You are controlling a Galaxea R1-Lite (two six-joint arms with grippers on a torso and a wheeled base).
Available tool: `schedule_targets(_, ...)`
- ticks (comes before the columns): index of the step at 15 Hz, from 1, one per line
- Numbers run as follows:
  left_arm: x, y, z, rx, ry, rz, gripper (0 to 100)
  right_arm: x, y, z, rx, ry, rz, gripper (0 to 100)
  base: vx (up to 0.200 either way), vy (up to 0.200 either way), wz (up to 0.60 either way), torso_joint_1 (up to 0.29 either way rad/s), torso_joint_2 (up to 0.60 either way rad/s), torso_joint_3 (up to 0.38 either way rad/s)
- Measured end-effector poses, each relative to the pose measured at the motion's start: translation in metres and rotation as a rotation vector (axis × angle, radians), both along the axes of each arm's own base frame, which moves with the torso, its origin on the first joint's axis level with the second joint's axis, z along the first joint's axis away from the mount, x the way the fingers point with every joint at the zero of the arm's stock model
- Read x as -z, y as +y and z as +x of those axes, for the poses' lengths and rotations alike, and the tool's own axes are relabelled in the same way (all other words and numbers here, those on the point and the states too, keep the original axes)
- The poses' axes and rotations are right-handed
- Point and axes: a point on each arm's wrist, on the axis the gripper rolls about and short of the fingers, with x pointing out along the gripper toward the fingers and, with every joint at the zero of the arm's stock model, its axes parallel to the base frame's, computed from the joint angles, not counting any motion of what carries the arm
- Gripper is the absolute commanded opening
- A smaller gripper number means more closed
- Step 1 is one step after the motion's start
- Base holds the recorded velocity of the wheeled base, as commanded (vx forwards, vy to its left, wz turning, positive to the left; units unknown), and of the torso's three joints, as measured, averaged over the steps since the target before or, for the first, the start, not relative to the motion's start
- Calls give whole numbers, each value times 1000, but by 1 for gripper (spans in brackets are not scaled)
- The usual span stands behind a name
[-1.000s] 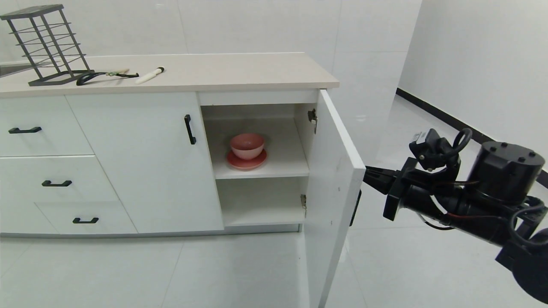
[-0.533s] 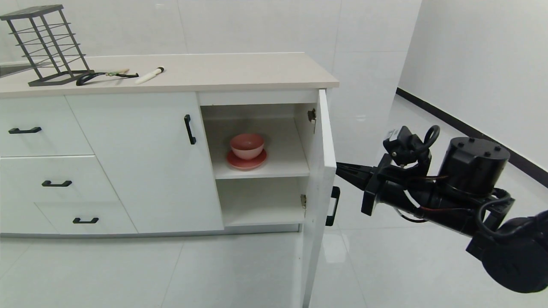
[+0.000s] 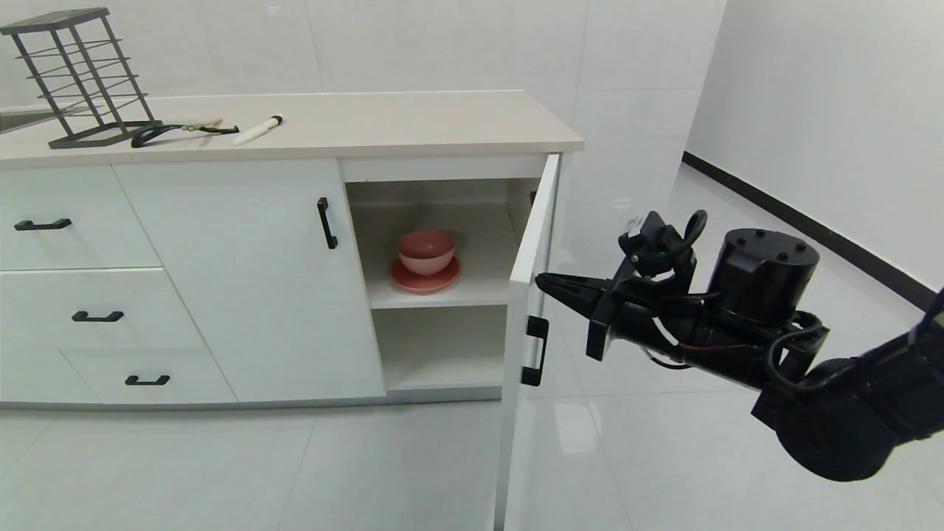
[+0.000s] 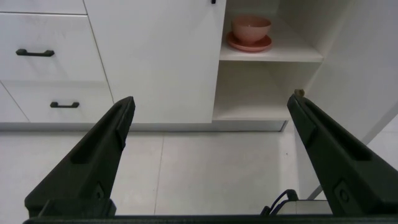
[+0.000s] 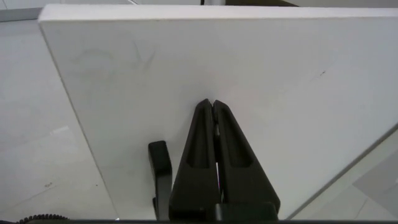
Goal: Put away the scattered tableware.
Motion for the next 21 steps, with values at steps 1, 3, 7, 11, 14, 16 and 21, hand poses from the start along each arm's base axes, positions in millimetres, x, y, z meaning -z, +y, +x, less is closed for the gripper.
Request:
schedule_targets(1, 0, 0, 0, 0, 0, 0, 100, 0, 3, 2, -4, -3, 1, 0, 0, 0, 0, 0, 0, 0)
schedule_targets(3, 0, 0, 0, 0, 0, 0, 100, 1, 6, 6, -6, -8, 4, 0, 0, 0, 0, 0, 0, 0)
schedule_targets(7, 0, 0, 0, 0, 0, 1, 100, 5, 14, 18, -8, -14, 7, 0, 0, 0, 0, 0, 0, 0)
schedule_targets(11, 0, 0, 0, 1, 0, 6, 100, 11, 23, 34, -6, -25, 15, 0, 0, 0, 0, 0, 0, 0)
schedule_targets(14, 0, 0, 0, 1, 0, 5, 100, 16, 31, 47, -6, -31, 23, 0, 0, 0, 0, 0, 0, 0)
schedule_targets(16, 0, 0, 0, 1, 0, 5, 100, 19, 36, 54, -8, -42, 30, 0, 0, 0, 0, 0, 0, 0)
schedule_targets(21, 0, 0, 0, 1, 0, 7, 100, 31, 51, 61, -30, -35, 27, 0, 0, 0, 0, 0, 0, 0)
